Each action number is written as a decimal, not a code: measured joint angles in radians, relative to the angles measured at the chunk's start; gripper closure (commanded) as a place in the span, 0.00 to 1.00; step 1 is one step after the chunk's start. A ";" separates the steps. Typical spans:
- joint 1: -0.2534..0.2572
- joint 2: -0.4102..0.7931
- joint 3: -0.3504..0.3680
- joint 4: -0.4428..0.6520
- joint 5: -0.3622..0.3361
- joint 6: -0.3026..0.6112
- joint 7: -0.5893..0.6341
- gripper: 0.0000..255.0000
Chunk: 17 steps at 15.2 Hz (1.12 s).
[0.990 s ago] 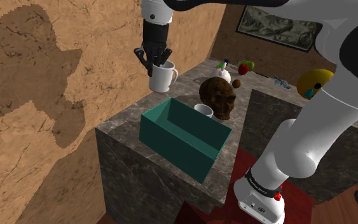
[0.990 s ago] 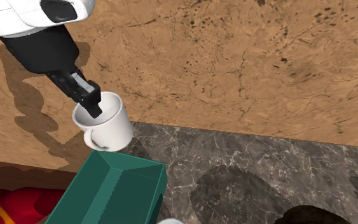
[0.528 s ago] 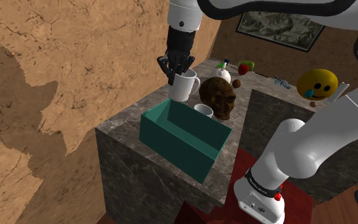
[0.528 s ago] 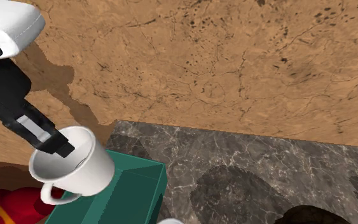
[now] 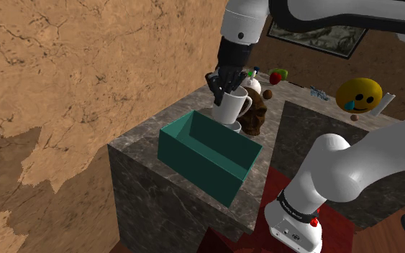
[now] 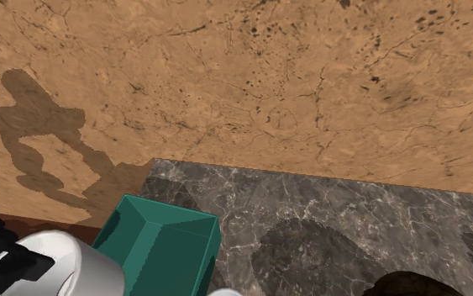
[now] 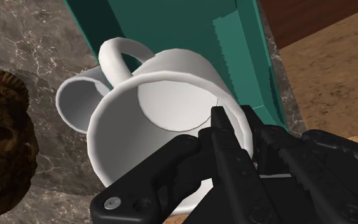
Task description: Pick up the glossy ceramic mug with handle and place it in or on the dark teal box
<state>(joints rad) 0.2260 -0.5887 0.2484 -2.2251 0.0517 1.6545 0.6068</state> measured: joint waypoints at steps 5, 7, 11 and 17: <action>0.004 -0.012 0.004 -0.071 0.006 0.058 0.003 1.00; 0.006 -0.018 0.005 -0.105 0.007 0.086 0.002 1.00; 0.008 -0.015 0.012 -0.157 0.011 0.141 0.006 1.00; 0.011 -0.011 0.020 -0.227 0.016 0.215 0.011 1.00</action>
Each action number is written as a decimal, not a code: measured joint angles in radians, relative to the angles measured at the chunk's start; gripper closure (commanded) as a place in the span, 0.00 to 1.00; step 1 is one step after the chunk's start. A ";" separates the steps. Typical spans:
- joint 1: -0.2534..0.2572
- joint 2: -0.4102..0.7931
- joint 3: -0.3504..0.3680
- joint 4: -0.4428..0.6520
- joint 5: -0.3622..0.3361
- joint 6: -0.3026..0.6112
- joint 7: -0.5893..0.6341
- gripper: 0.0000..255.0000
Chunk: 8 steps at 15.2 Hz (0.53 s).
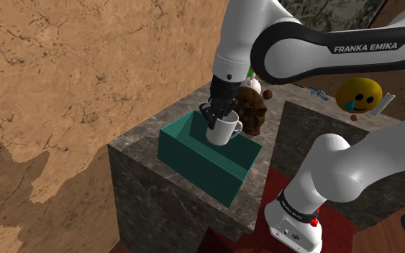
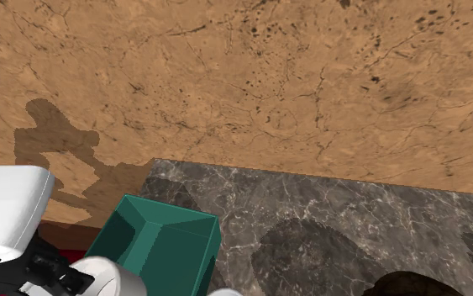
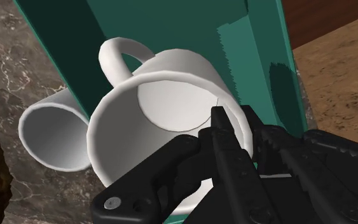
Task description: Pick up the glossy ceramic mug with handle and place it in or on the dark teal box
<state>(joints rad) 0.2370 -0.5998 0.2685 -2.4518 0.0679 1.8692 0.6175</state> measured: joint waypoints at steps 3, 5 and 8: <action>0.000 0.000 0.001 -0.006 0.001 0.007 0.001 1.00; 0.000 0.000 0.001 -0.007 0.001 0.007 0.001 1.00; 0.000 0.000 0.001 -0.007 0.001 0.008 0.001 0.00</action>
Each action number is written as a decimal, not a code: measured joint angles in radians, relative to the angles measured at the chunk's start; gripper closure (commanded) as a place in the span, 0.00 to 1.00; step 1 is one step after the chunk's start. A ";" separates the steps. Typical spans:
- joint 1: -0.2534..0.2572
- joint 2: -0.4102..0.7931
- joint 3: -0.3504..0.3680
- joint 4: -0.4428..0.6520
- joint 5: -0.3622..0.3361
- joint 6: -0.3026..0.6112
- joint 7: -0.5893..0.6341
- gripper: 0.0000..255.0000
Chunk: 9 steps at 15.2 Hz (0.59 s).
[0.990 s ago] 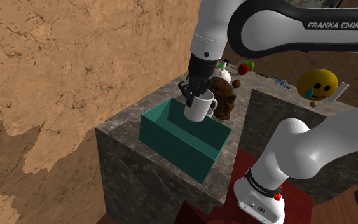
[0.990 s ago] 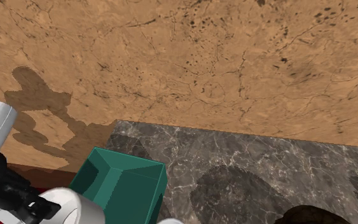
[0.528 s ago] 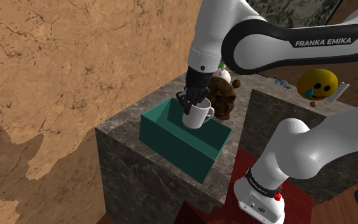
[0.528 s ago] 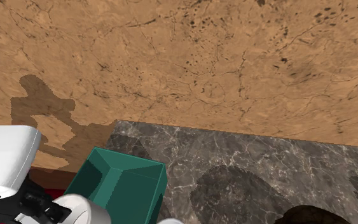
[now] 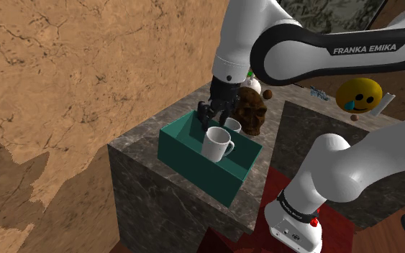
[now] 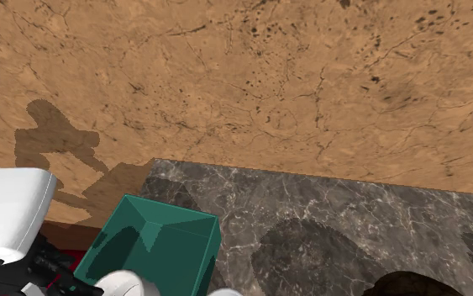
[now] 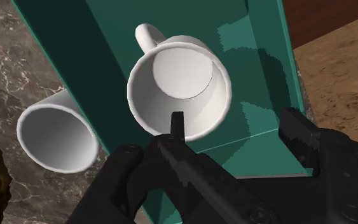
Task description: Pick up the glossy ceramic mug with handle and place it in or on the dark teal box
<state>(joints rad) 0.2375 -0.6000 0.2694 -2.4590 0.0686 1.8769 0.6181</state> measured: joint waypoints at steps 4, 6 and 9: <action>0.000 0.000 0.000 0.000 0.000 0.000 0.000 0.00; 0.000 -0.007 -0.004 0.038 -0.002 -0.044 -0.002 0.00; -0.002 -0.008 -0.008 0.110 -0.005 -0.116 -0.001 0.00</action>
<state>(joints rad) 0.2354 -0.6082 0.2611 -2.3493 0.0637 1.7606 0.6166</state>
